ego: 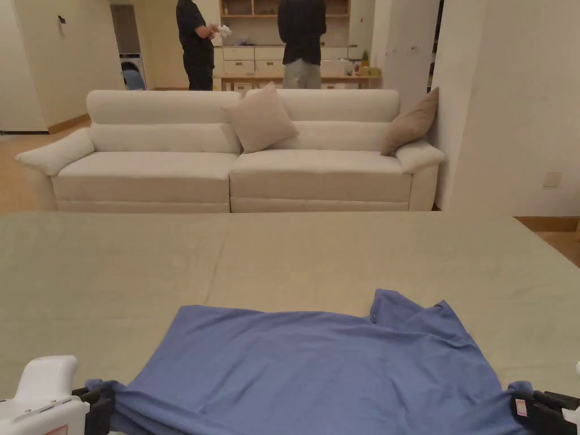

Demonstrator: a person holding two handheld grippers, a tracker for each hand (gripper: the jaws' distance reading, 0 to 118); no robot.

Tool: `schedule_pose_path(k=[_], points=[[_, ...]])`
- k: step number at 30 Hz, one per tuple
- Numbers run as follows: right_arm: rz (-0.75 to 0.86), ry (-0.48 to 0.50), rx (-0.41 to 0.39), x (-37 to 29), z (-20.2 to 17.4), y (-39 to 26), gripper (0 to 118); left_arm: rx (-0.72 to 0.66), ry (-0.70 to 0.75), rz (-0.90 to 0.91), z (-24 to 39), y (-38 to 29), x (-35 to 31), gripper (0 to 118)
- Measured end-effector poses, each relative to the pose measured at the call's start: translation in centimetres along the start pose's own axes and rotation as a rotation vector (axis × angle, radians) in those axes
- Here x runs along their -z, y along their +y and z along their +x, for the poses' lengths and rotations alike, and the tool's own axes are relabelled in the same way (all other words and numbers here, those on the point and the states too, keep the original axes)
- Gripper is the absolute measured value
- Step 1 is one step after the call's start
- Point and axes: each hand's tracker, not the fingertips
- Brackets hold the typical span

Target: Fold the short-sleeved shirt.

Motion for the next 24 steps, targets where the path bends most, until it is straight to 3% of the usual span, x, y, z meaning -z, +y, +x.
schedule_pose_path(k=[2,4,5,8,11,15,16,18,19,20,21,24], points=[[-0.078,0.001,0.036,0.4,1.0,-2.8,2,-0.011,0.01,-0.059,-0.6,-2.5,0.1,3],[-0.181,-0.022,-0.053,1.7,1.0,-5.4,2,-0.039,0.013,-0.136,-1.4,-4.6,0.6,3],[-0.223,-0.039,-0.055,2.4,1.4,-6.8,2,-0.047,-0.012,-0.175,-1.7,-5.8,0.8,3],[-0.335,-0.032,-0.006,4.8,2.0,-9.9,2,-0.022,0.0,-0.286,-2.0,-8.6,2.5,3],[-0.392,-0.069,-0.114,6.5,1.7,-12.2,2,-0.037,0.004,-0.403,-2.3,-10.9,4.3,3],[-0.387,-0.066,-0.069,6.7,1.9,-12.6,2,0.01,0.018,-0.431,-1.6,-12.2,5.1,7],[-0.412,-0.042,-0.019,7.0,2.4,-12.5,10,0.055,0.02,-0.413,-1.3,-12.3,5.3,17],[-0.429,-0.029,-0.013,6.7,3.4,-11.7,22,0.119,0.069,-0.408,-0.7,-12.2,5.4,46],[-0.459,-0.028,-0.007,6.1,3.4,-11.0,38,0.118,0.065,-0.406,-0.8,-12.2,4.6,61],[-0.487,-0.063,-0.026,5.5,3.2,-10.0,69,0.073,0.06,-0.391,-1.2,-11.3,3.6,76],[-0.466,-0.141,-0.056,4.0,3.0,-8.8,102,-0.002,0.015,-0.362,-1.8,-10.0,2.1,83],[-0.056,-0.184,-0.165,-3.7,0.9,-2.5,101,-0.096,0.03,0.021,-2.0,-3.7,-6.1,83]])
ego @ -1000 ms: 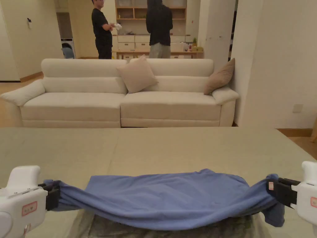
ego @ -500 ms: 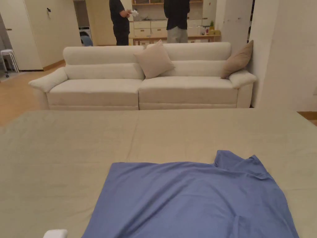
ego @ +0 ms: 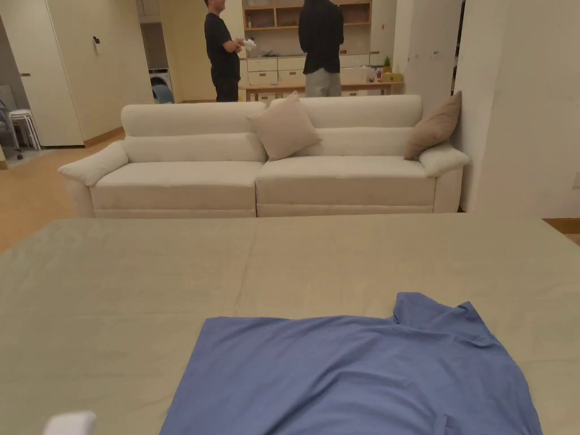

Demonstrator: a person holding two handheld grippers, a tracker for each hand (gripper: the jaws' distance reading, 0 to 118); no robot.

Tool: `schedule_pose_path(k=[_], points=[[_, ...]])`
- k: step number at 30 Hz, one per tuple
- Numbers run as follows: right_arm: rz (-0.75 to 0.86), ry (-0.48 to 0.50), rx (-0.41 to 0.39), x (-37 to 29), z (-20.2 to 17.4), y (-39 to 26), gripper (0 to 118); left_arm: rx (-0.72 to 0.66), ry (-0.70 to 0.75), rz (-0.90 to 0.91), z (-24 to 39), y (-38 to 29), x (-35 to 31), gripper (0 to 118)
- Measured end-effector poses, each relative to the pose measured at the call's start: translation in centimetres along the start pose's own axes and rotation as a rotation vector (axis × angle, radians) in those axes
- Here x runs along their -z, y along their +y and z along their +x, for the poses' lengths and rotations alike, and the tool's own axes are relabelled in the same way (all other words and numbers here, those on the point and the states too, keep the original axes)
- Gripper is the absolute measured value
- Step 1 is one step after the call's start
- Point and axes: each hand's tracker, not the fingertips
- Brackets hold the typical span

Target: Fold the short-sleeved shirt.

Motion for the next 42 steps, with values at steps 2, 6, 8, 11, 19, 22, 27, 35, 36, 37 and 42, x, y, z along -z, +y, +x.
schedule_pose_path(k=[2,6,8,11,19,22,27,35,36,37,42], points=[[0.285,-0.043,0.041,-6.2,-0.4,4.5,102,0.016,0.101,0.325,1.5,4.6,-5.8,86],[0.714,0.005,0.189,-15.0,-1.6,9.1,117,-0.03,0.073,0.703,3.4,10.6,-13.9,109],[0.873,-0.01,0.246,-17.5,-2.4,9.9,118,-0.05,0.036,0.792,4.2,12.6,-17.1,108],[0.865,-0.059,0.295,-19.8,-3.3,10.9,114,-0.029,0.055,0.836,5.9,13.7,-19.8,94],[0.804,-0.033,0.245,-19.8,-3.2,10.2,0,0.163,0.172,0.686,7.6,11.2,-19.3,0],[0.802,-0.1,0.221,-19.1,-3.2,9.6,0,0.155,0.143,0.615,7.1,9.9,-18.4,0],[0.761,-0.099,0.208,-18.6,-3.0,9.4,0,0.13,0.122,0.434,5.6,8.2,-15.5,0],[0.668,-0.117,0.164,-16.8,-3.7,8.6,0,0.06,-0.132,-0.187,-0.1,0.3,-2.2,40],[0.66,-0.121,0.162,-16.5,-3.7,8.6,0,0.065,-0.118,-0.188,-0.8,-0.9,-0.9,100],[0.653,-0.121,0.162,-16.3,-3.8,8.4,0,0.12,-0.106,-0.236,-1.0,-1.9,0.4,118],[0.604,-0.116,0.164,-14.7,-4.1,7.9,0,0.178,-0.06,-0.454,-1.9,-6.4,5.9,117]])
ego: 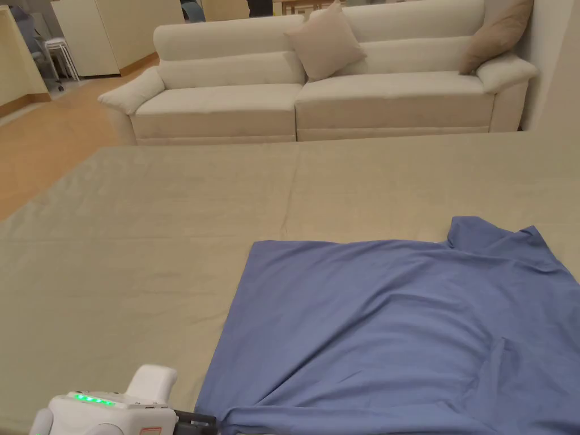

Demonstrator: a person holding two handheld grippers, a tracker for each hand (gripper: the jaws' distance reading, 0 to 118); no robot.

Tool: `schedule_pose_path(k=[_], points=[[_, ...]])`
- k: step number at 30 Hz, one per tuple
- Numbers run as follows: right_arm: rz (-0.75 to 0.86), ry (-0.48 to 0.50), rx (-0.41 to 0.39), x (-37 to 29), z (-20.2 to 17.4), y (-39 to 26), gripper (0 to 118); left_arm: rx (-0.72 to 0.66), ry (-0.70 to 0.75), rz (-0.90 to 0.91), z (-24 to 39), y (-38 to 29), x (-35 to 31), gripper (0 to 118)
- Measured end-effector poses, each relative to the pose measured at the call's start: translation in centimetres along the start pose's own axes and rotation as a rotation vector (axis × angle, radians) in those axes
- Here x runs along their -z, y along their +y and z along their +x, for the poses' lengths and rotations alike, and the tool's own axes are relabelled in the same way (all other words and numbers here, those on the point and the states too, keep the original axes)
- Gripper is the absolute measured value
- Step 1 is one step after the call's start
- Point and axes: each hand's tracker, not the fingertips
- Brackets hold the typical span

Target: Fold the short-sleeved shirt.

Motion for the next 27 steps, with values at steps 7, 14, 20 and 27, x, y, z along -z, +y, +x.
schedule_pose_path(k=[7,14,20,27], points=[[-0.066,-0.006,0.011,0.7,0.8,-1.8,0,-0.041,0.043,-0.046,-0.7,-2.3,3.4,9],[-0.168,0.009,0.048,1.5,2.1,-5.1,0,-0.181,-0.05,0.104,-0.8,-1.0,0.4,4],[-0.27,0.073,0.124,2.7,4.8,-10.7,5,-0.129,-0.028,0.218,1.4,1.0,-3.2,4],[-0.534,0.196,0.042,5.4,7.0,-19.9,114,-0.234,-0.071,0.348,2.9,1.8,-5.5,4]])
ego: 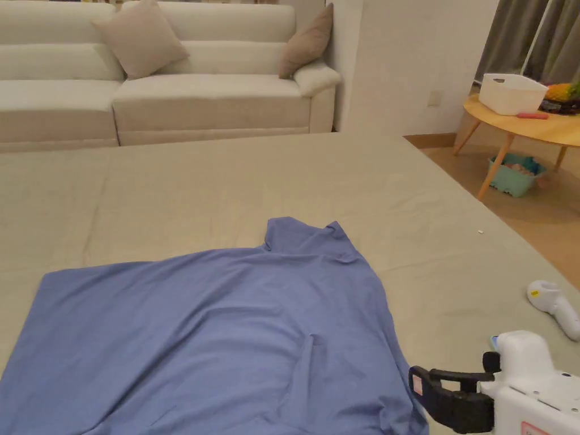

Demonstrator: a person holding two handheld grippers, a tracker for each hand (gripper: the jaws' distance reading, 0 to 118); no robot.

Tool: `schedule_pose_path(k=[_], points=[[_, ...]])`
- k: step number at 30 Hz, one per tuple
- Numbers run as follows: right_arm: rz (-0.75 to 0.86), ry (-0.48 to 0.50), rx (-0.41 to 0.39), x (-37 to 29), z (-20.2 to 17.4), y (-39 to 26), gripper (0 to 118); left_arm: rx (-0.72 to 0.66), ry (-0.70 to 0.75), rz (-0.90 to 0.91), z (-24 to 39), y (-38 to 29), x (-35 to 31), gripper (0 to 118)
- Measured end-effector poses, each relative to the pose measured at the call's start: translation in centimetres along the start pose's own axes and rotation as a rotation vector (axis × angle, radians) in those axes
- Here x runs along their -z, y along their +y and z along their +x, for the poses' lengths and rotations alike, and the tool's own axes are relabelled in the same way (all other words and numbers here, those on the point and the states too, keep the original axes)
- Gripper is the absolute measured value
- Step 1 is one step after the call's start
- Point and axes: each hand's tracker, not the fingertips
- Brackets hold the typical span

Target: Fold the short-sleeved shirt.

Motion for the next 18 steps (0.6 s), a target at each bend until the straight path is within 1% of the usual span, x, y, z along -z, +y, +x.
schedule_pose_path(k=[1,2,3,4,5,6,7,8,9,10,11,14,15,17,18], points=[[-0.087,-0.003,-0.013,1.2,0.0,-1.3,106,0.01,0.001,-0.018,0.5,0.3,-0.2,4],[-0.133,0.009,-0.016,2.0,-0.1,-2.4,106,0.014,0.003,-0.019,1.0,0.5,-0.3,4],[-0.142,0.021,-0.026,2.7,-0.2,-3.8,102,0.029,0.009,-0.016,1.5,0.5,-0.2,4],[-0.153,0.032,-0.043,3.8,-1.7,-3.2,97,0.039,0.016,-0.015,1.7,0.6,-0.1,4],[-0.184,0.035,-0.064,4.3,-2.2,-3.8,81,0.044,0.016,-0.024,1.9,0.6,0.0,4],[-0.214,0.036,-0.073,4.8,-2.6,-4.4,61,0.065,0.039,-0.018,2.0,0.8,0.0,4],[-0.228,0.046,-0.068,5.2,-2.8,-5.1,53,0.07,0.045,-0.018,1.9,0.8,0.0,4],[-0.256,0.078,-0.055,5.8,-3.0,-5.4,49,0.067,0.043,-0.022,1.8,0.8,0.0,4],[-0.258,0.059,-0.053,6.2,-3.0,-5.9,40,0.064,0.05,-0.027,1.9,0.7,0.1,4],[-0.262,0.042,-0.054,6.3,-3.0,-6.3,21,0.061,0.057,-0.03,1.6,0.8,0.2,4],[-0.25,0.005,-0.054,6.0,-2.9,-6.3,5,0.057,0.059,-0.034,1.6,0.8,0.1,4],[-0.166,0.027,0.029,3.9,-2.1,-5.1,5,0.014,0.048,-0.026,1.0,0.7,-0.5,4],[-0.136,0.01,0.042,3.0,-2.0,-4.4,5,0.006,0.05,-0.019,1.0,0.8,-0.7,4],[-0.1,0.013,0.085,2.1,-1.1,-2.8,5,0.004,0.061,-0.004,1.3,1.3,-0.8,4],[-0.078,0.009,0.093,2.0,-0.7,-1.8,5,0.004,0.058,0.005,1.1,2.0,-0.5,4]])
